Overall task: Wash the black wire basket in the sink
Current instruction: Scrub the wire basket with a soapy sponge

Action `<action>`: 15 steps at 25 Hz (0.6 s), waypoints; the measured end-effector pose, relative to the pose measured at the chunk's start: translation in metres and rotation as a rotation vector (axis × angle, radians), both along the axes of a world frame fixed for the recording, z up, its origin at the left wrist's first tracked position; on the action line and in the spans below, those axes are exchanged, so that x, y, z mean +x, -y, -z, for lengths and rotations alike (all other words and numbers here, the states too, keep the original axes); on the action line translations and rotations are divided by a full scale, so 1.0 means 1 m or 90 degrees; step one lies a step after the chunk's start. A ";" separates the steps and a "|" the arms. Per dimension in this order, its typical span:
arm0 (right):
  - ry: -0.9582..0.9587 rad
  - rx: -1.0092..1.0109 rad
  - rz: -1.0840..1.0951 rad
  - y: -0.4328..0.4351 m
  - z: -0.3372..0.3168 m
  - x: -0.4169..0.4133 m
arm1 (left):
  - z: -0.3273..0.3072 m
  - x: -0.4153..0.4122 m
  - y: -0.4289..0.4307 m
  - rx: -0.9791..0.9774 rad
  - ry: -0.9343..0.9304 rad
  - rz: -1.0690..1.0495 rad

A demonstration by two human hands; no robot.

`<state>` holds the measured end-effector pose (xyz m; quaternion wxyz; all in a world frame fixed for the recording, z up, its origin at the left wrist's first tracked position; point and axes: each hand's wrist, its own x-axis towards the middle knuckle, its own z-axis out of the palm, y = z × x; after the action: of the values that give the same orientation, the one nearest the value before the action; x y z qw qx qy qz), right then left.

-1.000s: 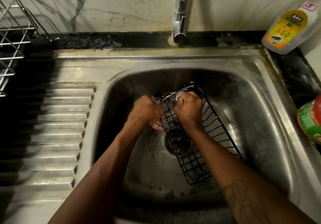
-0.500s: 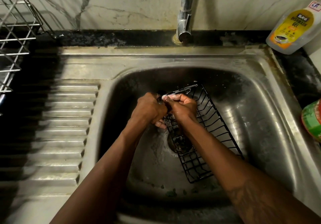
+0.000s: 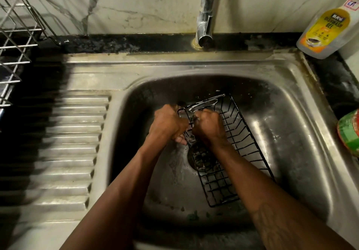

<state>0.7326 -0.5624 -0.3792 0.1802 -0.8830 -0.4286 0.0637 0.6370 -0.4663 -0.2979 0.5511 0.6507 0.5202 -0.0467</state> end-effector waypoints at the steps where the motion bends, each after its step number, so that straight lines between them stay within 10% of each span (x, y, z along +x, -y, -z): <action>1: 0.011 -0.017 0.004 0.001 -0.001 -0.001 | -0.001 0.000 0.000 -0.005 -0.001 0.000; 8: -0.232 -0.082 -0.060 -0.003 -0.007 0.002 | 0.007 0.001 -0.008 -0.057 -0.007 -0.036; 15: -0.066 -0.202 -0.196 -0.005 -0.010 0.008 | 0.010 0.002 -0.006 -0.058 -0.003 -0.043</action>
<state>0.7402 -0.5576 -0.3693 0.0494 -0.8199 -0.5333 0.2024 0.6388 -0.4602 -0.3074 0.5803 0.6071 0.5403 -0.0531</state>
